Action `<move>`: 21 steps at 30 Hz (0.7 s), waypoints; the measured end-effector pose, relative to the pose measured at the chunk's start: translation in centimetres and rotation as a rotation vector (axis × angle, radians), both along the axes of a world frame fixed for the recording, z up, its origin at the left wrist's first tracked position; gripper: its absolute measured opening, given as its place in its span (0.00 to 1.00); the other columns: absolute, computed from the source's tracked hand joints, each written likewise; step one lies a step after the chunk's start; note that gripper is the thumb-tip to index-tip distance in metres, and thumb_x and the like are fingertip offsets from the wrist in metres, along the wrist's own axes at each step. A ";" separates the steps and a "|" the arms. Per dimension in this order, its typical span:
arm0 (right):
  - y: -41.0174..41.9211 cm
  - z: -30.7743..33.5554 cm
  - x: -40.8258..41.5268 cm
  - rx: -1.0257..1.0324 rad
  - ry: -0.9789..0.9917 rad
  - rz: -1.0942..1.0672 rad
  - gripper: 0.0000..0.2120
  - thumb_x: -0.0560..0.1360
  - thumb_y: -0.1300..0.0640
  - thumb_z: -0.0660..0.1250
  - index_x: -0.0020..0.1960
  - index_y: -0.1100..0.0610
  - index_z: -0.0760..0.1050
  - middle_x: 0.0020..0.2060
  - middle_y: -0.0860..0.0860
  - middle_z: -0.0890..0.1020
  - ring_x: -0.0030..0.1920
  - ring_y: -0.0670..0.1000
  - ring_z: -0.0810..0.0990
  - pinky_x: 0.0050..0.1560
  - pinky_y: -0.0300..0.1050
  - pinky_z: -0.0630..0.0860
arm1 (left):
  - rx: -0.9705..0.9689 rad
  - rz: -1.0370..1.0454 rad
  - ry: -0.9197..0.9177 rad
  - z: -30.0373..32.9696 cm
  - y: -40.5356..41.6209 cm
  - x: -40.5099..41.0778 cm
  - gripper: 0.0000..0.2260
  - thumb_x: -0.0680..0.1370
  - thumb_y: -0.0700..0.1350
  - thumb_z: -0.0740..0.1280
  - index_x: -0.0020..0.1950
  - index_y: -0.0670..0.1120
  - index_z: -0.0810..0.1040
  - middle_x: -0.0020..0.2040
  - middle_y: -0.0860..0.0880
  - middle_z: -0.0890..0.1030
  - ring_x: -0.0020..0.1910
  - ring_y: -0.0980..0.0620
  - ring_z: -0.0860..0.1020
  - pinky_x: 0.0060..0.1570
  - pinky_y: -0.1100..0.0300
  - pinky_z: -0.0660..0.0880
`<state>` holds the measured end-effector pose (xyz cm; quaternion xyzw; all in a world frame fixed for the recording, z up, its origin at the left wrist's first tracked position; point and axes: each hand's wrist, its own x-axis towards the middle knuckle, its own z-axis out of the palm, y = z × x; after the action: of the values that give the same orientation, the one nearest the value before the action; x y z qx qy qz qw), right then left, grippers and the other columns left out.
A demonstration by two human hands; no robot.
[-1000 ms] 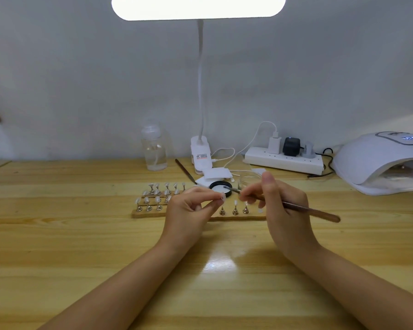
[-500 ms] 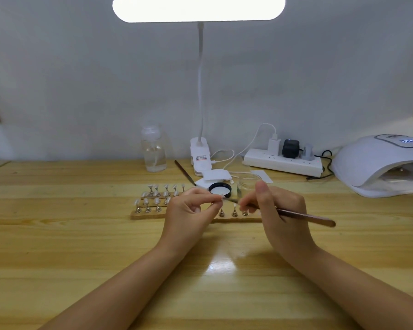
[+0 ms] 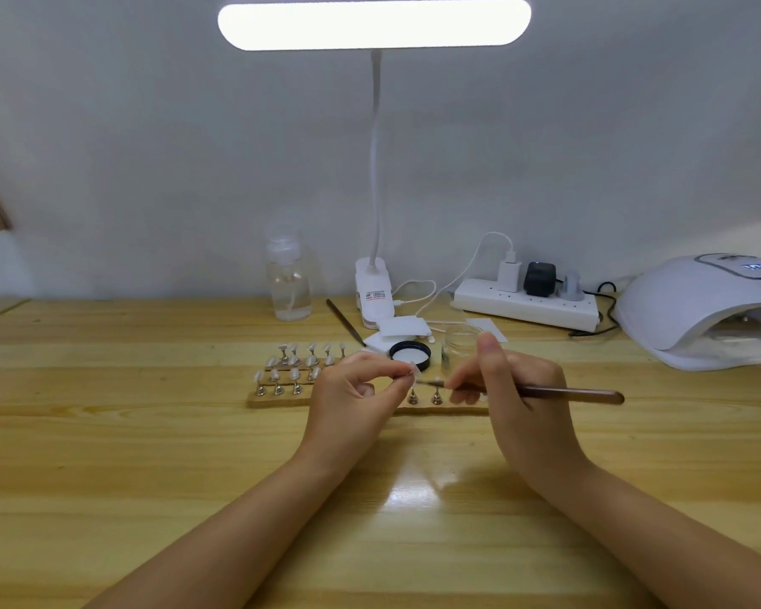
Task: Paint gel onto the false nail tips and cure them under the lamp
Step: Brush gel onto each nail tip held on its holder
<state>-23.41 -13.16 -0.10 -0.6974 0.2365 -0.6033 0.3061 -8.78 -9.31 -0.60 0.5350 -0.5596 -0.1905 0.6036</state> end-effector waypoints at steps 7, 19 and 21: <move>0.3 0.3 -0.2 0.075 -0.034 0.027 0.21 0.74 0.42 0.59 0.27 0.51 0.78 0.24 0.49 0.80 0.27 0.44 0.78 0.31 0.34 0.75 | -0.002 0.001 -0.016 -0.1 -0.2 0.1 0.10 0.69 0.37 0.73 0.37 0.53 0.82 0.39 0.54 0.82 0.32 0.65 0.74 0.29 0.69 0.66; 0.5 0.6 0.1 0.068 -0.024 0.025 0.18 0.75 0.46 0.59 0.32 0.53 0.79 0.27 0.50 0.81 0.29 0.42 0.79 0.33 0.30 0.72 | -0.018 0.002 -0.026 -0.2 -0.1 0.1 0.10 0.68 0.37 0.73 0.38 0.53 0.82 0.37 0.57 0.83 0.30 0.53 0.73 0.30 0.64 0.67; 0.6 0.5 0.1 0.154 -0.040 0.048 0.20 0.74 0.46 0.59 0.29 0.53 0.78 0.25 0.51 0.80 0.27 0.44 0.78 0.31 0.32 0.73 | -0.012 0.011 -0.017 -0.2 0.0 0.0 0.11 0.68 0.37 0.73 0.37 0.55 0.82 0.35 0.60 0.82 0.27 0.57 0.70 0.28 0.68 0.66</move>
<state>-23.33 -12.52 0.44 -0.6651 0.2593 -0.5895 0.3780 -8.75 -9.35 -0.76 0.5361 -0.5630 -0.1791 0.6030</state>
